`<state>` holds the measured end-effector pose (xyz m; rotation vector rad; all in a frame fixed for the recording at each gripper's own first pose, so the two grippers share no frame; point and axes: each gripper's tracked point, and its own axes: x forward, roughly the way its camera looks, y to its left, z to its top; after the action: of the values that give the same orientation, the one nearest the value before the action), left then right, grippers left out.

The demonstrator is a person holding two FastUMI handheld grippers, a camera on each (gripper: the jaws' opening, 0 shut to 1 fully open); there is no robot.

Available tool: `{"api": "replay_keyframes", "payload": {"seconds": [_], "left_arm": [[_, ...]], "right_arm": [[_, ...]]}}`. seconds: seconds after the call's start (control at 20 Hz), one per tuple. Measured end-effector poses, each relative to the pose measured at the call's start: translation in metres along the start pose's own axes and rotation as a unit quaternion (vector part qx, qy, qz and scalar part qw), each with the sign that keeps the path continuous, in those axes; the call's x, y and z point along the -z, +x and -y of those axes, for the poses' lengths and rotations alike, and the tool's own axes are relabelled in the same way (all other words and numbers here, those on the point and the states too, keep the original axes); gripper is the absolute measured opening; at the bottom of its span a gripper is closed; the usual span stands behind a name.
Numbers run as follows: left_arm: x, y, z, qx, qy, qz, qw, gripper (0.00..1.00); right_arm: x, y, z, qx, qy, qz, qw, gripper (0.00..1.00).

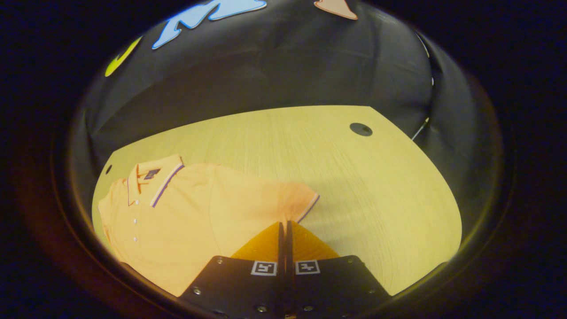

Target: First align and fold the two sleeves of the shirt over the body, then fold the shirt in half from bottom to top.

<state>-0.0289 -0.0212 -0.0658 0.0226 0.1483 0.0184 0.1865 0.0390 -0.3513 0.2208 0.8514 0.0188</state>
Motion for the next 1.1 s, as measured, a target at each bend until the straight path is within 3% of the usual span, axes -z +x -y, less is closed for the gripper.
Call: {"api": "replay_keyframes", "payload": {"seconds": [0.15,0.3,0.55,1.1], "left_arm": [[-0.001,-0.006,-0.008,-0.006,0.004,0.002,1.000,0.93],[0.002,-0.014,-0.021,-0.019,0.004,0.001,1.000,0.93],[0.004,-0.027,-0.035,-0.035,-0.006,0.000,0.999,0.93],[0.012,-0.052,-0.064,-0.072,-0.013,-0.006,0.997,0.93]], "right_arm": [[-0.003,-0.006,-0.010,-0.012,-0.001,0.008,1.000,0.01],[-0.025,-0.026,-0.024,-0.024,-0.032,0.052,0.998,0.01],[-0.042,-0.055,-0.078,-0.076,-0.054,0.082,0.992,0.01],[-0.014,-0.054,-0.154,-0.136,-0.133,0.060,0.980,0.01]]}}
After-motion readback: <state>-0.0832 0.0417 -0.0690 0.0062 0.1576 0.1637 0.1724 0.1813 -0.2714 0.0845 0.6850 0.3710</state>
